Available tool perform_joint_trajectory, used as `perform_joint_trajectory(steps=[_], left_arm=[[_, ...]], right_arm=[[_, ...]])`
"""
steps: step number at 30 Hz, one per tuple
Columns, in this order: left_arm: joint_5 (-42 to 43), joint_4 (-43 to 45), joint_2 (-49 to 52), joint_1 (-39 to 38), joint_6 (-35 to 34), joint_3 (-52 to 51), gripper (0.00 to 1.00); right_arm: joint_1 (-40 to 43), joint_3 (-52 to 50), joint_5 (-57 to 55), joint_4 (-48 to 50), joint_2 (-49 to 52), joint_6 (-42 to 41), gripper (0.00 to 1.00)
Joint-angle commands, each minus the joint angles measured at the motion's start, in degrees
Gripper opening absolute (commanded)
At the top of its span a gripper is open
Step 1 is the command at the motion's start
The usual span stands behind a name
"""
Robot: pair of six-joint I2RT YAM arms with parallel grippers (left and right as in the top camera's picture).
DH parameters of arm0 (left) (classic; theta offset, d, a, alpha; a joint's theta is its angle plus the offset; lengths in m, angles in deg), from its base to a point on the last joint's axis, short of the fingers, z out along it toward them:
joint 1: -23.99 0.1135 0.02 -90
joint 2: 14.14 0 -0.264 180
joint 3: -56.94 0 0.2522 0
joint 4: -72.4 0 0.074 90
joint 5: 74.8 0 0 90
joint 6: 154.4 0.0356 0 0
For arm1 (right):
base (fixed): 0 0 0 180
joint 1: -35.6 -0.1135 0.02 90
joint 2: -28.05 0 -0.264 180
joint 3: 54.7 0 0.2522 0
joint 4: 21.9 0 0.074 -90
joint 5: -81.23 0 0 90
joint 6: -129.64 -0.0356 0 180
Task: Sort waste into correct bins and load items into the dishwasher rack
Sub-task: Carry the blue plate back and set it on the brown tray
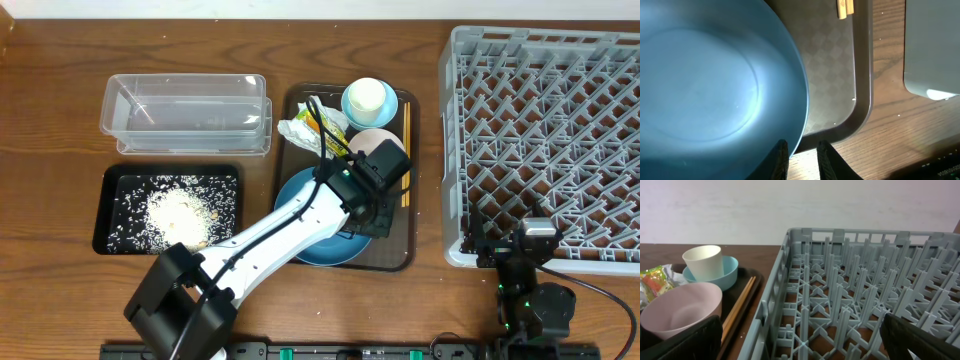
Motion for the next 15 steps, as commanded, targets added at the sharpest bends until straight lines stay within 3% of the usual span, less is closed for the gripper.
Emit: perform_joint_trajectory(steps=[1, 8, 15], left_arm=[[-0.8, -0.8, -1.0, 2.4, 0.8, 2.7, 0.25], [-1.0, 0.6, -5.6, 12.9, 2.3, 5.4, 0.66], [-1.9, 11.4, -5.9, 22.0, 0.8, 5.8, 0.71]], right_arm=[[0.5, -0.1, 0.4, -0.2, 0.0, 0.7, 0.99], [0.5, -0.1, 0.4, -0.2, 0.0, 0.7, 0.99], [0.5, -0.1, 0.4, -0.2, 0.0, 0.7, 0.99]])
